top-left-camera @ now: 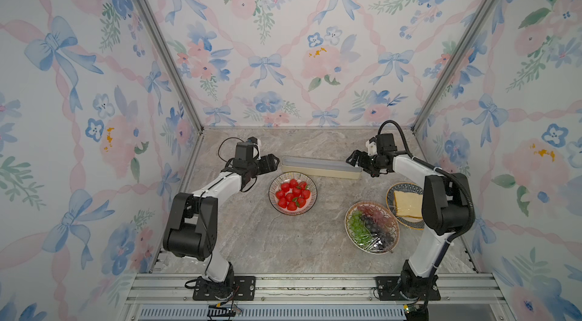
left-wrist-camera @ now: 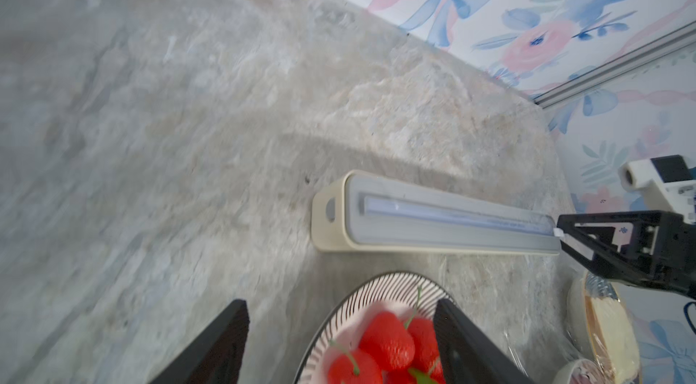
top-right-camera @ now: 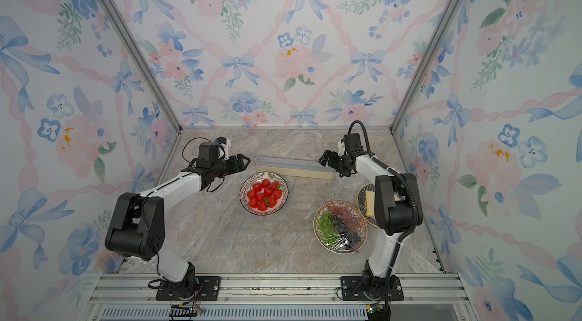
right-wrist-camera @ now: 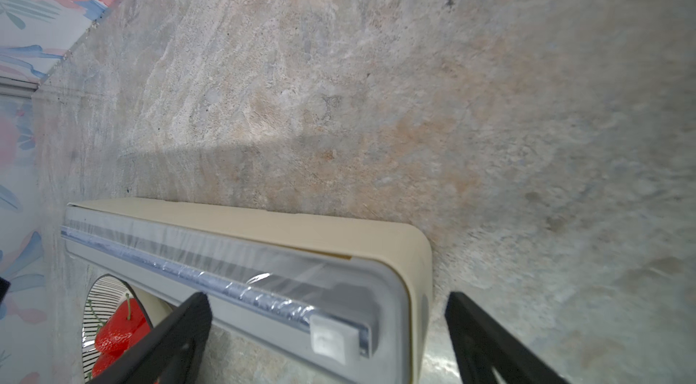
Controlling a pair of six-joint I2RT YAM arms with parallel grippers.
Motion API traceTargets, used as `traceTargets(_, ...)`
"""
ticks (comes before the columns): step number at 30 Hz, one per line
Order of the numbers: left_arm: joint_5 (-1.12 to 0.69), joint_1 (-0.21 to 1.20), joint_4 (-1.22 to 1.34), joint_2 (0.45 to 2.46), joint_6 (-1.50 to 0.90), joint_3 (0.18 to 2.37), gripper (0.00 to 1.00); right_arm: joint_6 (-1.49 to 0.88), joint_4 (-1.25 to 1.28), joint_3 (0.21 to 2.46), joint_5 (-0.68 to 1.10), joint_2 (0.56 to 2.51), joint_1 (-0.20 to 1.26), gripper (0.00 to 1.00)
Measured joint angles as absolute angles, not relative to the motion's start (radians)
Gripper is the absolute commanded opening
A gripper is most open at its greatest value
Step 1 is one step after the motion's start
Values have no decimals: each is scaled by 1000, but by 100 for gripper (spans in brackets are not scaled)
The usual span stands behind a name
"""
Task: Wrap the plate with plastic wrap
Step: Move the plate to the center of the board, then adjust the plastic wrap cutting box at the center of the board.
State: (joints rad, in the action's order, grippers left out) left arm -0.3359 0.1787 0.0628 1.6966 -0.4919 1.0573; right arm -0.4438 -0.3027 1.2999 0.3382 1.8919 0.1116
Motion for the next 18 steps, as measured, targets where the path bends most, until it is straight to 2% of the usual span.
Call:
traceTargets(9, -449, 226, 54, 2014, -481, 1291, 92, -454, -328, 1342, 360, 1925, 125, 97)
traceTargets(18, -447, 232, 51, 2035, -450, 1296, 89, -455, -362, 1400, 335, 1964, 169, 97)
